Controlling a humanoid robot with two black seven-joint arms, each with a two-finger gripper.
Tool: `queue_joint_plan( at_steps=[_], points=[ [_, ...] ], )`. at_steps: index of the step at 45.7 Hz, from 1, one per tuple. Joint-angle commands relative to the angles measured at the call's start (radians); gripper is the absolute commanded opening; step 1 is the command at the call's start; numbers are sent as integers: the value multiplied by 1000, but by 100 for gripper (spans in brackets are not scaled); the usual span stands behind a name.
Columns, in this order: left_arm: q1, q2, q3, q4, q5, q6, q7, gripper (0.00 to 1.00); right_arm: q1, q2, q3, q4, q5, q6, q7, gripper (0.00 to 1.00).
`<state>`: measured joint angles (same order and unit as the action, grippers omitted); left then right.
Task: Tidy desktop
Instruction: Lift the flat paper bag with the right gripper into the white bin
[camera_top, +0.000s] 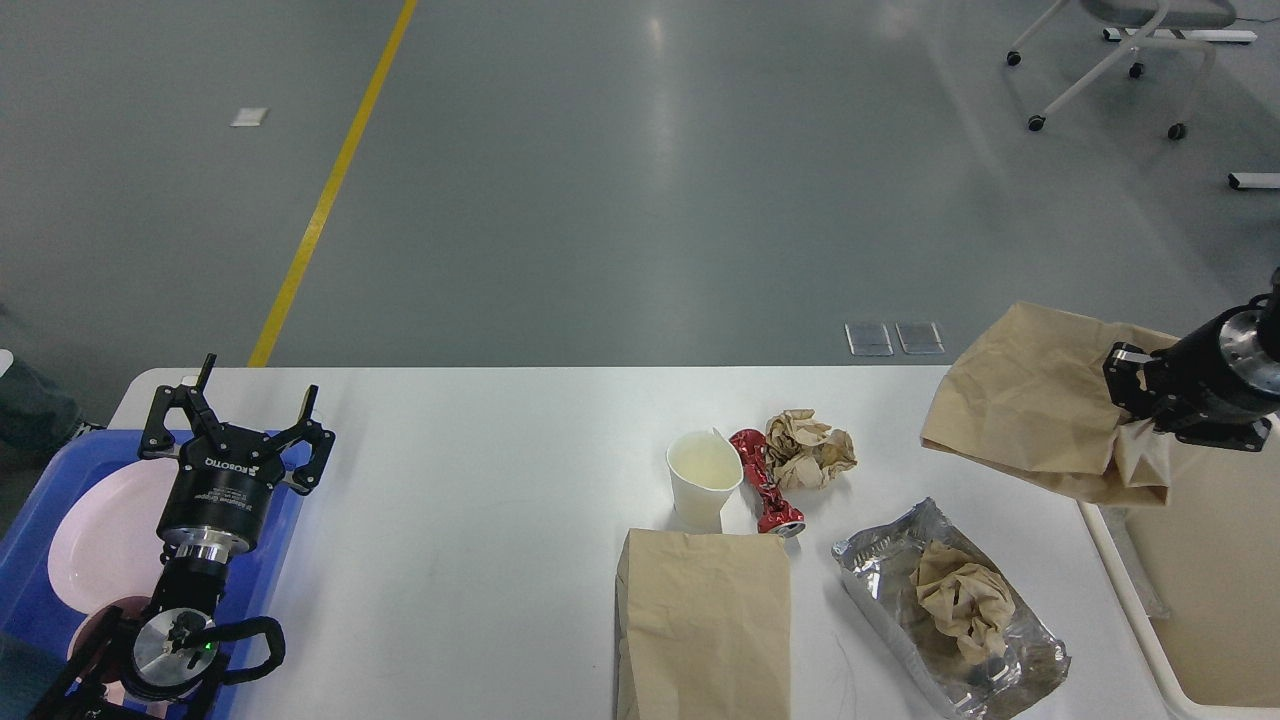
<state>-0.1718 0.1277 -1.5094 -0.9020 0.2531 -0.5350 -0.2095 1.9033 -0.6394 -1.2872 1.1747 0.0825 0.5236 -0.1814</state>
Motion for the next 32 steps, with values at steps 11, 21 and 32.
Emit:
queue_joint_plan(
  at_steps=[11,21,32],
  points=[
    [0,0,0,0,0,0,-1,96,520,-114,-211,338,-199,159,-12,0],
    [0,0,0,0,0,1,-1,96,511,-137,-267,313,-208,115,-12,0],
    [0,0,0,0,0,0,-1,96,294,-310,-241,99,-240,-109,-10,0]
  ],
)
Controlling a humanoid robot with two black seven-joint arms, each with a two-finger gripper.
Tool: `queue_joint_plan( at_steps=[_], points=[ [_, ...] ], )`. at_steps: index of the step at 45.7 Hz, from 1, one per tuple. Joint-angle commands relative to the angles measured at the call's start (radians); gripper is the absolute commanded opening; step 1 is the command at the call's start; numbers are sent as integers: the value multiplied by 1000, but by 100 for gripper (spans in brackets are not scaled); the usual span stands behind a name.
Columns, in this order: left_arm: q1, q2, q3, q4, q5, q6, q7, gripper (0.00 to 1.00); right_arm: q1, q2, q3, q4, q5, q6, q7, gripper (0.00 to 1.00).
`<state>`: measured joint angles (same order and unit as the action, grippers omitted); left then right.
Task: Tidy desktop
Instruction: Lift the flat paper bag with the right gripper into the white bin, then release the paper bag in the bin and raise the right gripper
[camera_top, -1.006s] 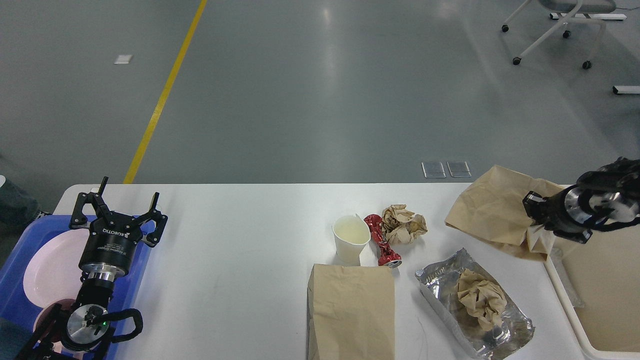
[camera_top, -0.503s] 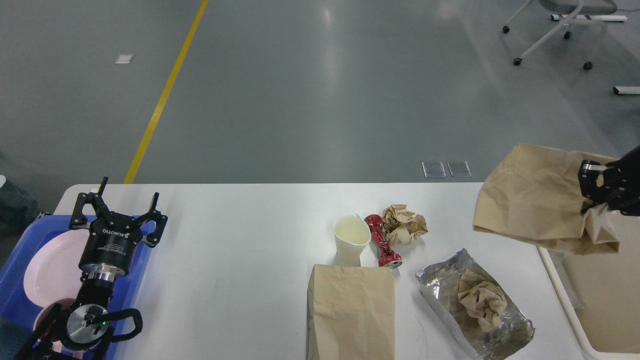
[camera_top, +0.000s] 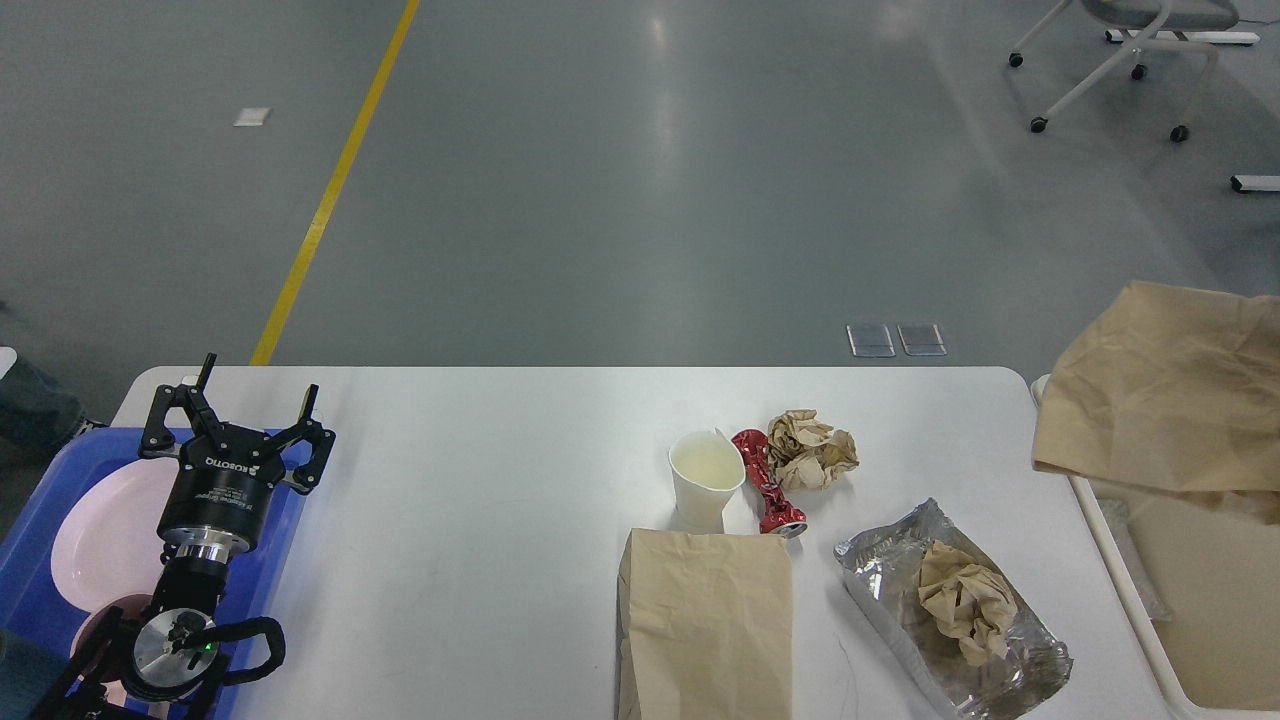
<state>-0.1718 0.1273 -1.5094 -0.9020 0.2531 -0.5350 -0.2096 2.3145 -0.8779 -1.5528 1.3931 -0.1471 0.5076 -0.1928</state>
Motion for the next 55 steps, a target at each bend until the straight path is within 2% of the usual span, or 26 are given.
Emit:
queue_joint_plan(
  at_steps=[1,6,13,21,26,31,36,41,55],
  points=[
    [0,2,0,0,0,1,-1,96,-157,-90,34,-147,-11,-115,1,0],
    [0,0,0,0,0,0,-1,96,-403,-127,158,-275,1,-224,10,0],
    [0,0,0,0,0,0,-1,96,-854,-101,520,-463,6,-331,1,0],
    [0,0,0,0,0,0,-1,96,-1289,22,885,-742,4,-426,1,0],
    [0,0,0,0,0,0,-1,96,-1487,152,1016,-954,4,-486,1,0],
    [0,0,0,0,0,1,-1,96,-1601,290,1051,-1155,3,-511,1,0],
    [0,0,0,0,0,0,-1,96,-1667,385,1053,-1247,4,-554,1,0],
    [0,0,0,0,0,0,-1,96,-1707,439,1053,-1264,6,-584,1,0],
    [0,0,0,0,0,0,-1,96,-1738,474,1054,-1254,8,-598,1,0]
  ],
)
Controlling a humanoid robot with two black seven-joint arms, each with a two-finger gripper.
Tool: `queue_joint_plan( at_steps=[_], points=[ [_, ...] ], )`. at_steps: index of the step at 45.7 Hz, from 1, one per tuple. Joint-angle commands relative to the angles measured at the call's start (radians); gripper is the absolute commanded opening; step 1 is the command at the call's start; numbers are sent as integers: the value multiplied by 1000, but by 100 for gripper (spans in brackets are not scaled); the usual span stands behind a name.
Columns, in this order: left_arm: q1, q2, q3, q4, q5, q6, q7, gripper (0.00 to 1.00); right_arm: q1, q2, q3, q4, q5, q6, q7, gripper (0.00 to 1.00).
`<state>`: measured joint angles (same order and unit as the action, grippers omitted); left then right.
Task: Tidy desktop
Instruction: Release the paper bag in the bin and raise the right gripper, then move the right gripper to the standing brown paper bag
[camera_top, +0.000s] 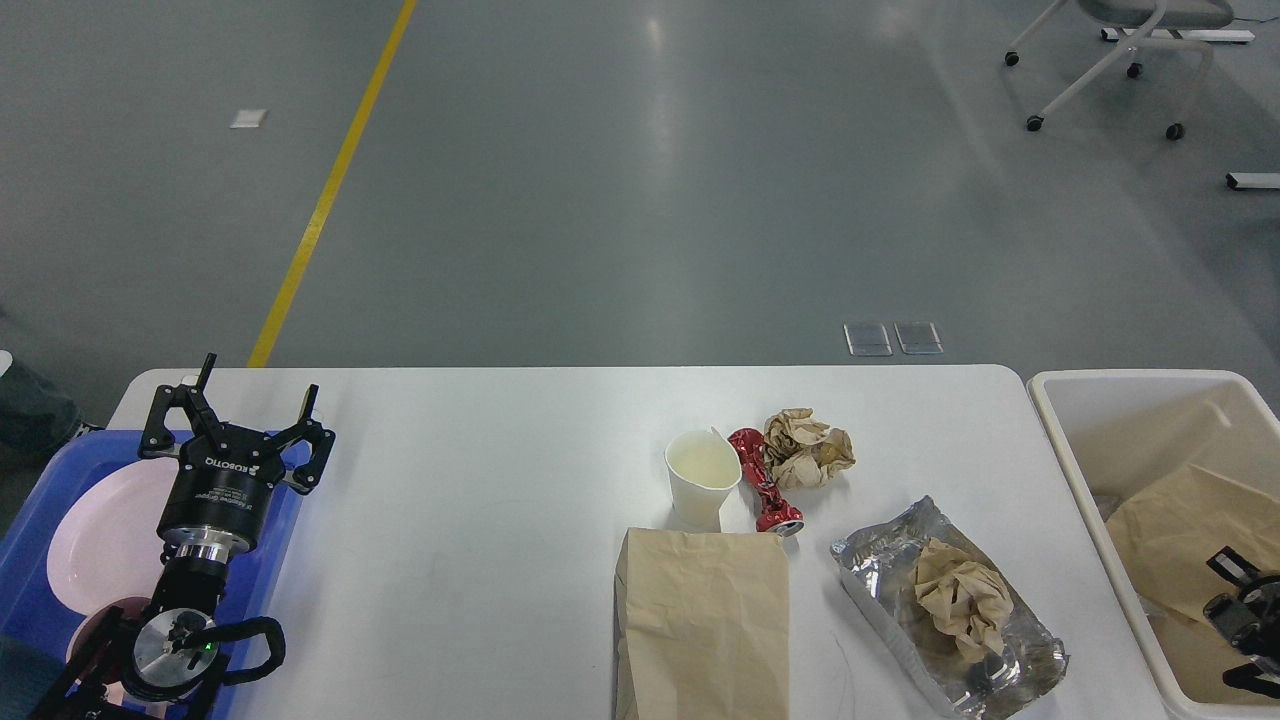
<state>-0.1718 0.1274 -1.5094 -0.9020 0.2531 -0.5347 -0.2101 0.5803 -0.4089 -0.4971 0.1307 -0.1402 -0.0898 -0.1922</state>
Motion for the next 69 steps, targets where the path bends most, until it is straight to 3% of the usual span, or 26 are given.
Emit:
queue_joint_plan(
  at_steps=[1,6,8,11,13,28,38,49,56,65,69],
  points=[
    [0,0,0,0,0,1,0,96,-4,6,-1,10,1,-1,0,0],
    [0,0,0,0,0,-1,0,96,-5,12,-1,13,1,-1,4,0],
    [0,0,0,0,0,1,0,96,-5,13,-1,13,1,-5,7,26],
    [0,0,0,0,0,-1,0,96,-4,12,-4,15,-1,-10,7,75],
    [0,0,0,0,0,-1,0,96,-4,12,-3,15,1,-27,7,99],
    [0,0,0,0,0,-1,1,96,12,-25,-4,44,-15,-28,7,100],
    [0,0,0,0,0,-1,0,96,144,-120,-47,205,-62,48,4,100],
    [0,0,0,0,0,1,0,96,596,-284,-254,628,-357,310,0,100],
    [0,0,0,0,0,-1,0,96,923,-248,-431,736,-357,551,0,100],
    [0,0,0,0,0,-1,0,96,1231,-191,-478,822,-207,950,-1,100],
    [0,0,0,0,0,1,0,96,1374,-150,-521,906,-171,1050,-3,100]
  ],
)
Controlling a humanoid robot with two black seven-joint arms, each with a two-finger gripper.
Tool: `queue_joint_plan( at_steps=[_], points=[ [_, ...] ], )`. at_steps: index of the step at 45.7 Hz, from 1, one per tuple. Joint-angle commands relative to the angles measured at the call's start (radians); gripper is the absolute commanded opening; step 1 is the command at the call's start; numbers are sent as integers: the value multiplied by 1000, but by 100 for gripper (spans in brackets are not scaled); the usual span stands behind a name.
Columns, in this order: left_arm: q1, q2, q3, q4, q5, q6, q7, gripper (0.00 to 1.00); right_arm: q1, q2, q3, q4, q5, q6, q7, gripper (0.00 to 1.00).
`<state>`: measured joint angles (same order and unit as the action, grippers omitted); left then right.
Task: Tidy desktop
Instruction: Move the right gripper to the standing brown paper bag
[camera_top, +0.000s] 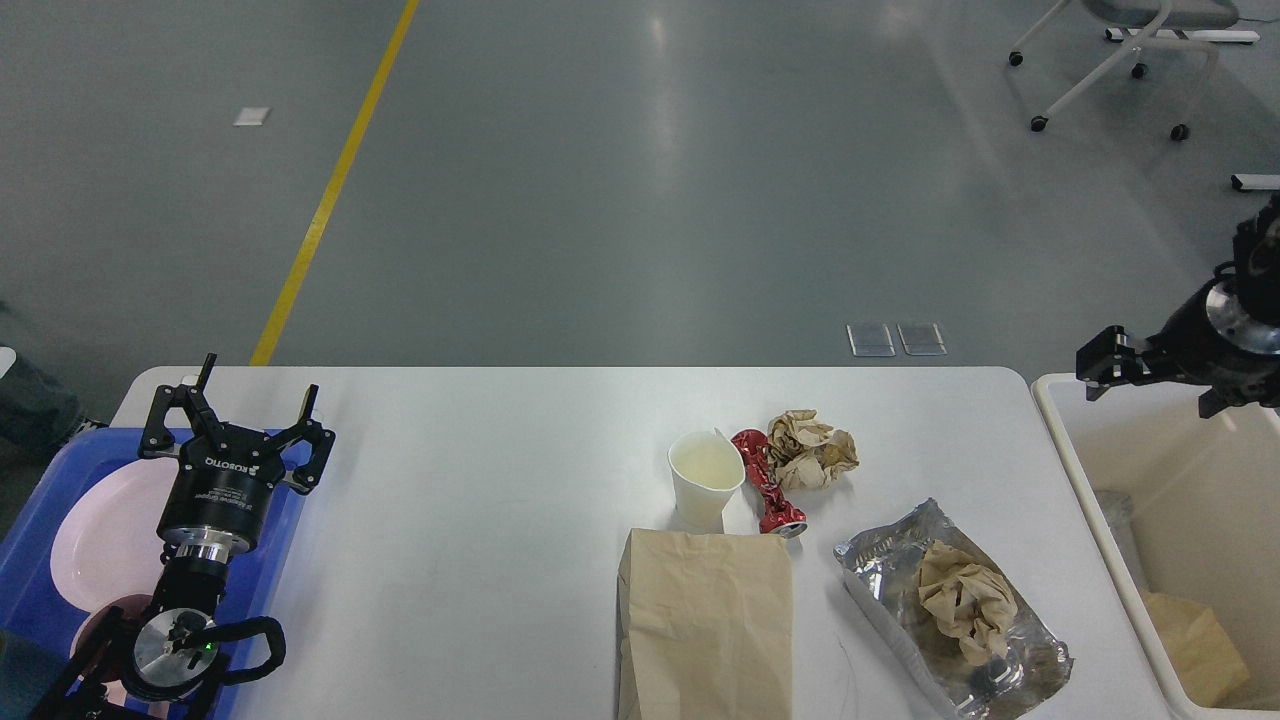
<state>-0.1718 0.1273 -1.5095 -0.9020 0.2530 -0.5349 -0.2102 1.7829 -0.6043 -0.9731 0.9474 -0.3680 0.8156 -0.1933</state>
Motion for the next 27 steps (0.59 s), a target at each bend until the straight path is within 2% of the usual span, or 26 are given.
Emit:
queue_joint_plan(
  at_steps=[1,6,12,17,27],
  points=[
    [0,0,0,0,0,0,0,96,209,60,-65,123,60,144,-3,100],
    [0,0,0,0,0,0,0,96,422,153,-177,332,93,144,-1,100],
    [0,0,2,0,0,0,0,96,660,228,-227,523,260,144,-5,100],
    [0,0,2,0,0,0,0,96,775,274,-225,629,354,126,-5,96],
    [0,0,0,0,0,1,0,96,892,278,-228,789,420,67,-18,96]
  ],
)
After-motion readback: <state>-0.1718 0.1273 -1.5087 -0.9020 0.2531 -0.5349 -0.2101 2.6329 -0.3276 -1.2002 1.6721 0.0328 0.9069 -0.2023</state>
